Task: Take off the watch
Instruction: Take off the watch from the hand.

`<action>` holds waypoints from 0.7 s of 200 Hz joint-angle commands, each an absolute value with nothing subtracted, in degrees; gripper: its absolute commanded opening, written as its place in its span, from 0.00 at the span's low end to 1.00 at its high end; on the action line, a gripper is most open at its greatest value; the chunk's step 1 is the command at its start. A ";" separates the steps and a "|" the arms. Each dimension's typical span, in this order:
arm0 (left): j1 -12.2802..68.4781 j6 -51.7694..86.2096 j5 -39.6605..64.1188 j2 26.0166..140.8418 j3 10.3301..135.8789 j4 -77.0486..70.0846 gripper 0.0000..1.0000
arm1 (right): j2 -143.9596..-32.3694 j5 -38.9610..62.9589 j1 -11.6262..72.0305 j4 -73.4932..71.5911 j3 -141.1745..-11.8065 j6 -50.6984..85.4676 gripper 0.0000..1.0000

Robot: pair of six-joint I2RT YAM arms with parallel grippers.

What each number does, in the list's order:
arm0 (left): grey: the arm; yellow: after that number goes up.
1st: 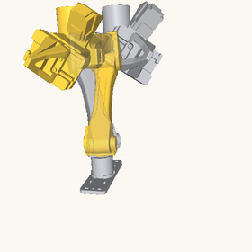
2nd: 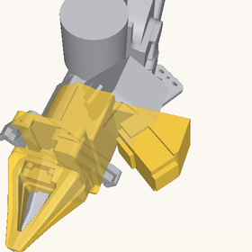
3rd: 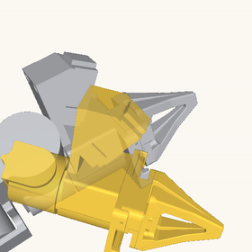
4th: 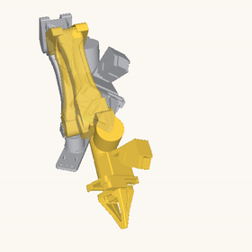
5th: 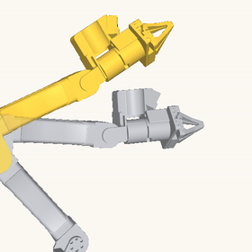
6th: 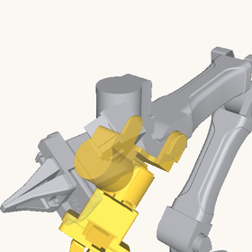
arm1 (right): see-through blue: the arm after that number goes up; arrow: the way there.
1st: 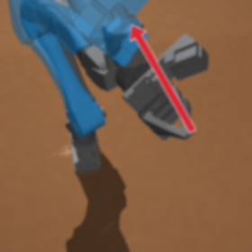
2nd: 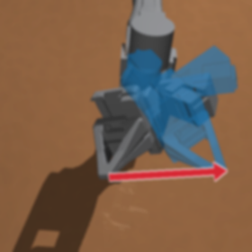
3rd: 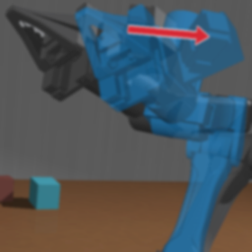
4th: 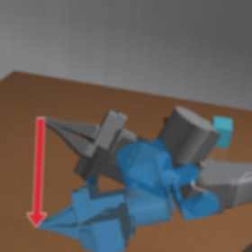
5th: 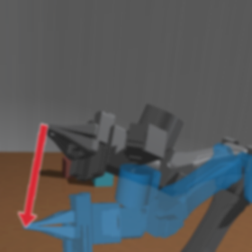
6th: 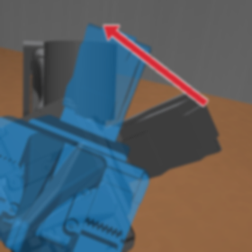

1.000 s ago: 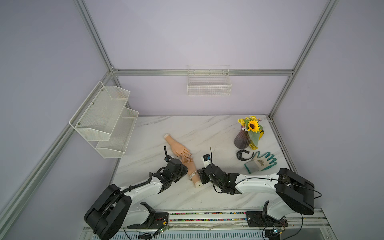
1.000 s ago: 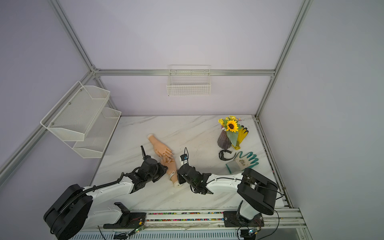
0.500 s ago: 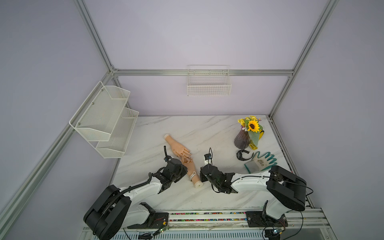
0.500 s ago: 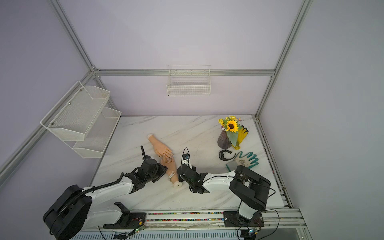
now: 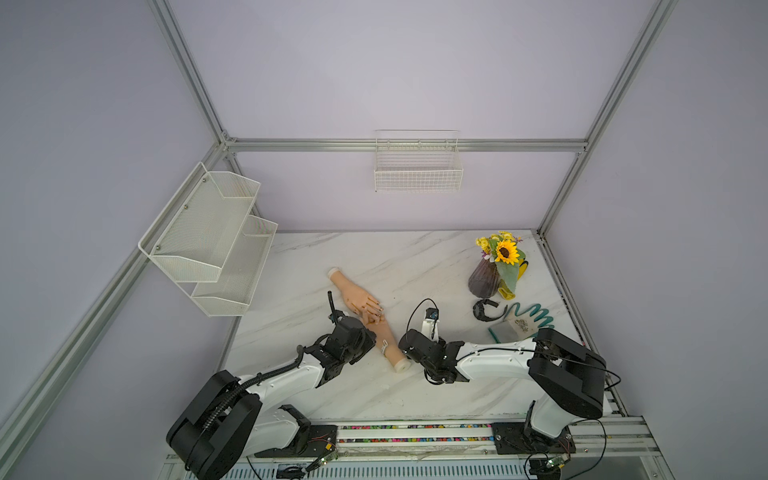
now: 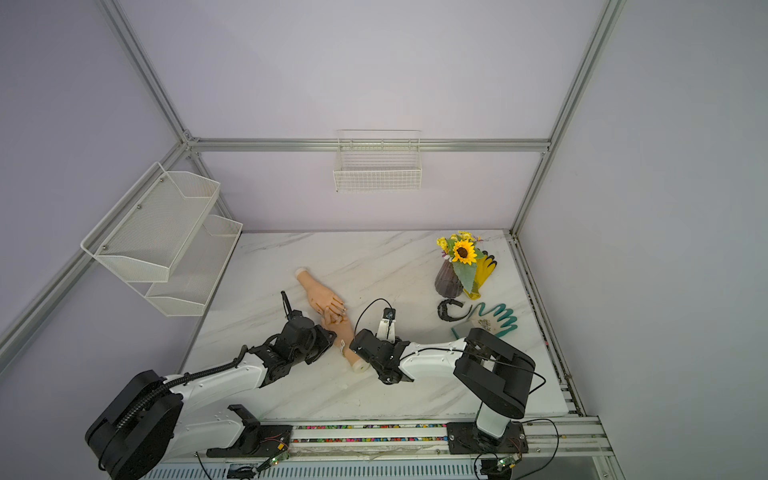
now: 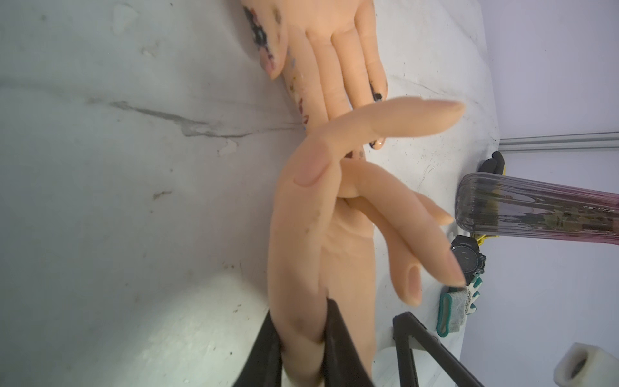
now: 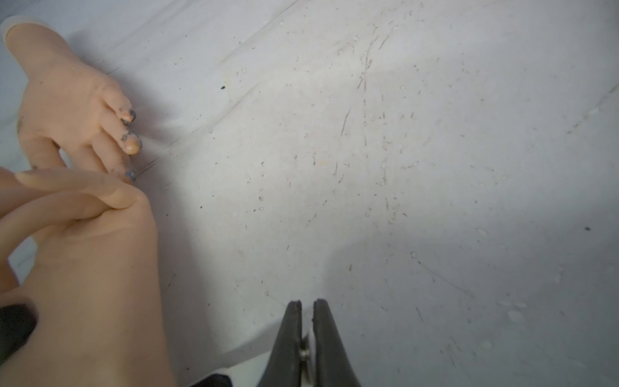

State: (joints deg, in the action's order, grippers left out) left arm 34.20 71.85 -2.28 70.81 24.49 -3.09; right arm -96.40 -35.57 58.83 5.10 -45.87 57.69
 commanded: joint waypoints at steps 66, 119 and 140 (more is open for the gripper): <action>33.46 69.00 -5.71 70.62 23.29 2.96 0.00 | -88.38 -48.02 52.12 20.96 -43.20 71.70 0.00; 33.40 68.31 -5.04 73.18 23.18 0.89 0.02 | -78.52 -39.54 52.12 20.28 -45.52 70.49 0.00; 33.40 66.66 -3.67 74.47 23.14 -1.33 0.24 | -74.55 -34.05 51.76 19.22 -45.40 73.74 0.00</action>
